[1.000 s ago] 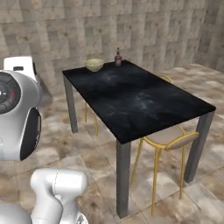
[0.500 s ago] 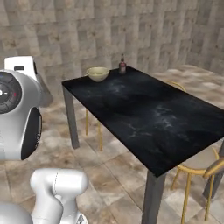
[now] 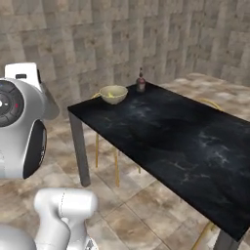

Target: There is a bowl on the dining counter. Grab a lemon wedge from the fridge and place it in the bowl. Then get the liquor bottle and glass cup from the cabinet and place them next to the bowl.

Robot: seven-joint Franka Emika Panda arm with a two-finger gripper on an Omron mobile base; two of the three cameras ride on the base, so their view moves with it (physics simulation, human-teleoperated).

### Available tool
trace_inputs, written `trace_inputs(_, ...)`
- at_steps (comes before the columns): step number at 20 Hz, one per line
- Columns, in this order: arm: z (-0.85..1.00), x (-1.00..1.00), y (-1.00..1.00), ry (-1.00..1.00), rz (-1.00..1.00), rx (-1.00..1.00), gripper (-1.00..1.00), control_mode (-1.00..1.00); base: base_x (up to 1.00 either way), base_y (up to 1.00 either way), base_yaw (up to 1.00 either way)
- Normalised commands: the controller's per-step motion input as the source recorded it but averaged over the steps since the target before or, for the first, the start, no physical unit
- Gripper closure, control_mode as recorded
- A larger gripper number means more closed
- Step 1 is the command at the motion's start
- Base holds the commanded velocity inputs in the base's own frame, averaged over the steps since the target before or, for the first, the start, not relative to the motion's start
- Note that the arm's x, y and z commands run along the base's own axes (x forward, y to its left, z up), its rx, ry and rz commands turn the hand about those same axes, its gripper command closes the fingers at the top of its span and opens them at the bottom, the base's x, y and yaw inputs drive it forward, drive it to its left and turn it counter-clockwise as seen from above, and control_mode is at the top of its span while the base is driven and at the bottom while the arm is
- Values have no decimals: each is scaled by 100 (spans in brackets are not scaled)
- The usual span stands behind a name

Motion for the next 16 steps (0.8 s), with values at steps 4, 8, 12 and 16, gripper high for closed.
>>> trace_inputs(4, 0, 0, 0, 0, 0, 0, 100, 100, 57, 100, -31)
trace_inputs(8, 0, 0, 0, 0, 0, 0, 100, 100, 52, 100, -37)
trace_inputs(12, 0, 0, 0, 0, 0, 0, 100, 100, 40, 100, -42)
trace_inputs(16, 0, 0, 0, 0, 0, 0, 100, 100, 27, 98, -46)
